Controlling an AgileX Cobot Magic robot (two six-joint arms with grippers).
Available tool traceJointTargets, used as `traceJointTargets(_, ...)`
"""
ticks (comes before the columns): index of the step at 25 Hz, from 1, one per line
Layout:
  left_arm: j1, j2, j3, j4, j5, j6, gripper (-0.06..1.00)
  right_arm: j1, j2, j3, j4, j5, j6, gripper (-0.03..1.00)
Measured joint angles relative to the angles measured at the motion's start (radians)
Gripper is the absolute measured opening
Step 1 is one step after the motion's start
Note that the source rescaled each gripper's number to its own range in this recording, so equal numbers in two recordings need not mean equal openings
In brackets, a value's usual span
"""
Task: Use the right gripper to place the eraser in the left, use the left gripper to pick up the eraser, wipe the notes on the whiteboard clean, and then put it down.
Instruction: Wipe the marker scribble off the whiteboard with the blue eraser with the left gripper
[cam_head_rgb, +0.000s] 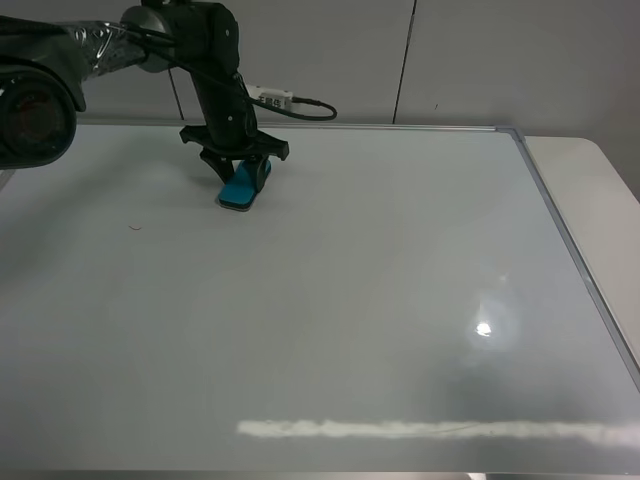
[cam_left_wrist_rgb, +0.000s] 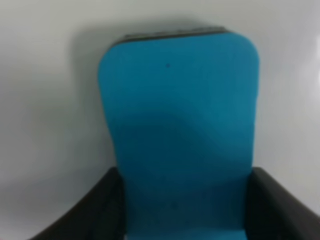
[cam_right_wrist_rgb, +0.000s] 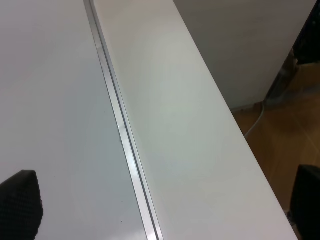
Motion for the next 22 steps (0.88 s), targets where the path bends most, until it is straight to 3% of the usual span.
traceJointTargets(11, 0.020, -0.024, 0.046, -0.017, -0.029, -0.001, 0.02, 0.000, 0.000, 0.000, 0.000, 0.000, 0.000, 1.00)
traceJointTargets(22, 0.159, -0.269, 0.554, -0.061, -0.314, -0.052, 0.02, 0.000, 0.000, 0.000, 0.000, 0.000, 0.000, 1.00)
